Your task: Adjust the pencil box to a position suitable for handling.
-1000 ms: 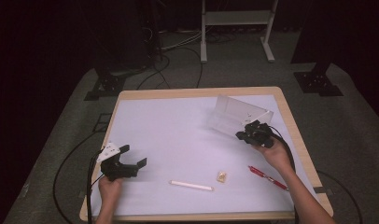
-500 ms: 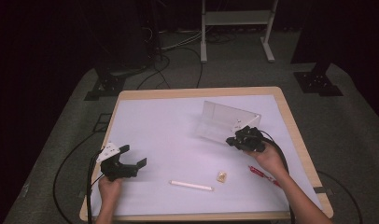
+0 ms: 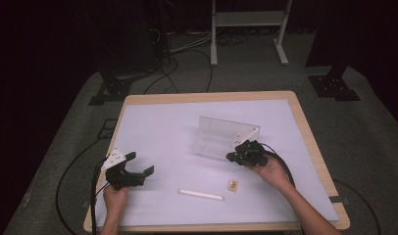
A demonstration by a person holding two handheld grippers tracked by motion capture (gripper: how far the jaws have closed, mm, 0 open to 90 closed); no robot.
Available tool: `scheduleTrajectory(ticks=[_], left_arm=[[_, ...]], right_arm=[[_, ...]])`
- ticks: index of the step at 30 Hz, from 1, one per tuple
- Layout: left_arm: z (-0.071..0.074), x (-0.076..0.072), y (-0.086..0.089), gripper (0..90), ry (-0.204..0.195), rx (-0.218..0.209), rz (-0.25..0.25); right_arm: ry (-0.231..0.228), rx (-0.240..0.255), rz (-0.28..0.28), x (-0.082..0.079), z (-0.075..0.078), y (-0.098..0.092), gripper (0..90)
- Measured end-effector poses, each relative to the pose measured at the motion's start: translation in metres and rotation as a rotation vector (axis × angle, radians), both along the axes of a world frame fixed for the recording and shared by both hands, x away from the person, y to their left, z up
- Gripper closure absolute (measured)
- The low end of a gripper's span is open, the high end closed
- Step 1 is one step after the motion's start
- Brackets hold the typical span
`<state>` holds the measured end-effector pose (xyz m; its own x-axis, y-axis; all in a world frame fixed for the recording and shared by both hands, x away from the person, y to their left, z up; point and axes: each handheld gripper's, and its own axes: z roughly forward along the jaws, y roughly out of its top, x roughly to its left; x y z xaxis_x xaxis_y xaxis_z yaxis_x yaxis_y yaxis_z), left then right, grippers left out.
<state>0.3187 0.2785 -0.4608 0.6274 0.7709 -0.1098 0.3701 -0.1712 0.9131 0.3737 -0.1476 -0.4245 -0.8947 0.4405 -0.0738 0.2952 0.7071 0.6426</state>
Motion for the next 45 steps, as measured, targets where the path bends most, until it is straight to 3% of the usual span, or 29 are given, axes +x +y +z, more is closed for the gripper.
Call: scheduleTrajectory(ticks=[20,39,45], left_arm=[[0.000,0.000,0.000,0.0,0.000,0.002,-0.001],[0.000,0.000,0.000,0.0,0.000,0.001,0.000],[0.000,0.000,0.000,0.0,0.000,0.002,0.000]], right_arm=[[0.057,-0.014,0.066,-0.009,-0.019,0.019,86.7],[0.101,-0.030,0.060,-0.010,-0.029,0.021,85.1],[0.111,-0.023,0.054,-0.010,-0.028,0.019,78.6]])
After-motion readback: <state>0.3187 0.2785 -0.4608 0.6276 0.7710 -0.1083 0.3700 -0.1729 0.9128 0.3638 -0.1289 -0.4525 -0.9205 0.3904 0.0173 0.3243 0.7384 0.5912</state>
